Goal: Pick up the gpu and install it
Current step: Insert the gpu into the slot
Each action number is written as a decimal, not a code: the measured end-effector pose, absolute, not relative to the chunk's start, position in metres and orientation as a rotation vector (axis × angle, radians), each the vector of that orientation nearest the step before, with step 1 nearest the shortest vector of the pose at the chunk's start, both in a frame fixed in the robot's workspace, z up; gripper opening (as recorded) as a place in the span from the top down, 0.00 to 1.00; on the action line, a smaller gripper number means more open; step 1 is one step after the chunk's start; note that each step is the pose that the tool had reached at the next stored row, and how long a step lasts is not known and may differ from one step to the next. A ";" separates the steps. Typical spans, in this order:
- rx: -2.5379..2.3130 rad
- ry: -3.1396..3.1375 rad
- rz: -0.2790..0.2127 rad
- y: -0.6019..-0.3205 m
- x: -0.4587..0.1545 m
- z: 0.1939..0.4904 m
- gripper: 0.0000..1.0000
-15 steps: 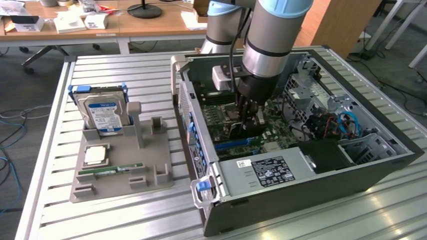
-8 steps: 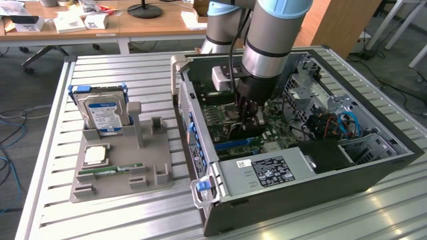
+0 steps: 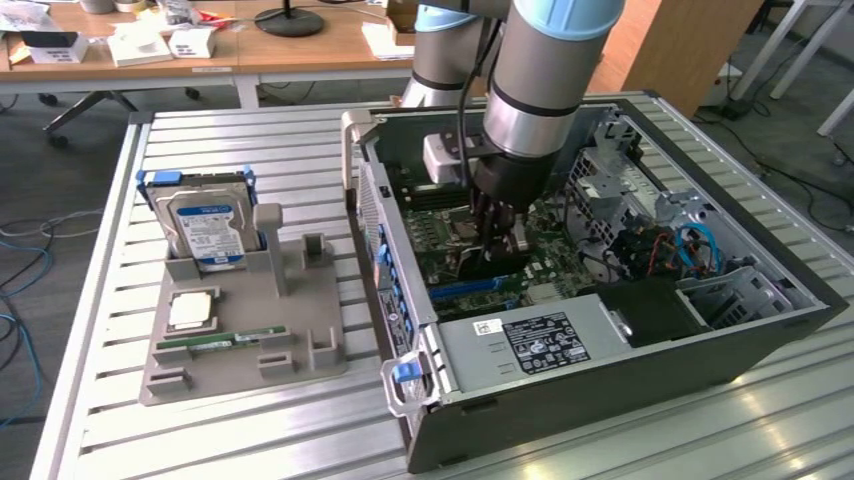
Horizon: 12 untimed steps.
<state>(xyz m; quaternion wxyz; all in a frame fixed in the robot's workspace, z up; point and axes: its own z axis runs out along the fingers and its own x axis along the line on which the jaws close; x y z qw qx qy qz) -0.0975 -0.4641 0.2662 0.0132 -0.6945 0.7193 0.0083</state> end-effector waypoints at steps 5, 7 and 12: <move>-2.164 2.241 0.026 -0.464 -0.098 0.265 0.74; -2.164 2.241 0.026 -0.464 -0.098 0.265 0.74; -2.164 2.241 0.026 -0.464 -0.098 0.264 0.74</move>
